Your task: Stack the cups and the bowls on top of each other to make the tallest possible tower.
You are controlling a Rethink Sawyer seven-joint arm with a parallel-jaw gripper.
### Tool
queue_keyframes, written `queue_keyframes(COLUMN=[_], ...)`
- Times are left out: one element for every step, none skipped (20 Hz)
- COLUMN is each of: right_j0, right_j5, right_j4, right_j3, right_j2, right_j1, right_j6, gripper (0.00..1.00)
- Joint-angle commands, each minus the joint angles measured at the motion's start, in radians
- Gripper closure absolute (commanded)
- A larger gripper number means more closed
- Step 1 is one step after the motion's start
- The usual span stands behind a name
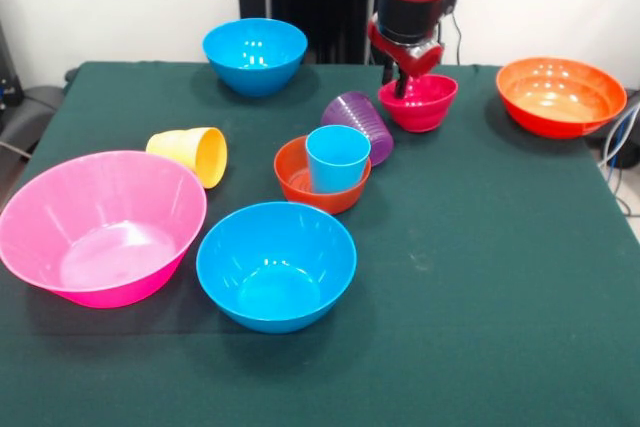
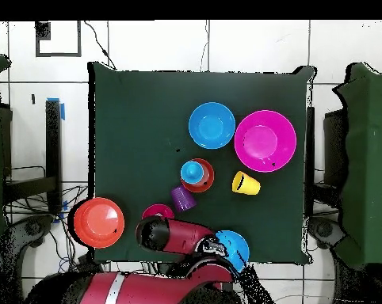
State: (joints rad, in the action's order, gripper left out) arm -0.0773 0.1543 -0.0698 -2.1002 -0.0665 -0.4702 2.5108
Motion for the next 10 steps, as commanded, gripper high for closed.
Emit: queue_keyframes(right_j0=[0.049, 0.054, 0.076, 0.081, 0.051, 0.021, -0.009, -0.039, -0.048, -0.063], right_j5=[0.028, 0.018, 0.02, 0.008, -0.016, -0.041, -0.066, -0.113, -0.153, -0.199], right_j4=[-0.056, -0.048, -0.025, -0.01, 0.0, 0.009, 0.018, 0.022, 0.026, 0.037], right_j3=[0.158, 0.17, 0.193, 0.204, 0.2, 0.197, 0.193, 0.197, 0.213, 0.222], right_j2=[0.041, 0.034, 0.006, 0.002, 0.035, 0.069, 0.102, 0.136, 0.148, 0.16], right_j1=[0.053, 0.065, 0.073, 0.079, 0.089, 0.1, 0.11, 0.146, 0.183, 0.219], right_j6=[0.097, 0.088, 0.064, 0.046, 0.036, 0.026, 0.016, 0.022, 0.03, 0.037], gripper=[1.0, 1.0, 1.0, 0.0, 0.0, 0.0, 0.0, 0.0, 0.0, 0.0])
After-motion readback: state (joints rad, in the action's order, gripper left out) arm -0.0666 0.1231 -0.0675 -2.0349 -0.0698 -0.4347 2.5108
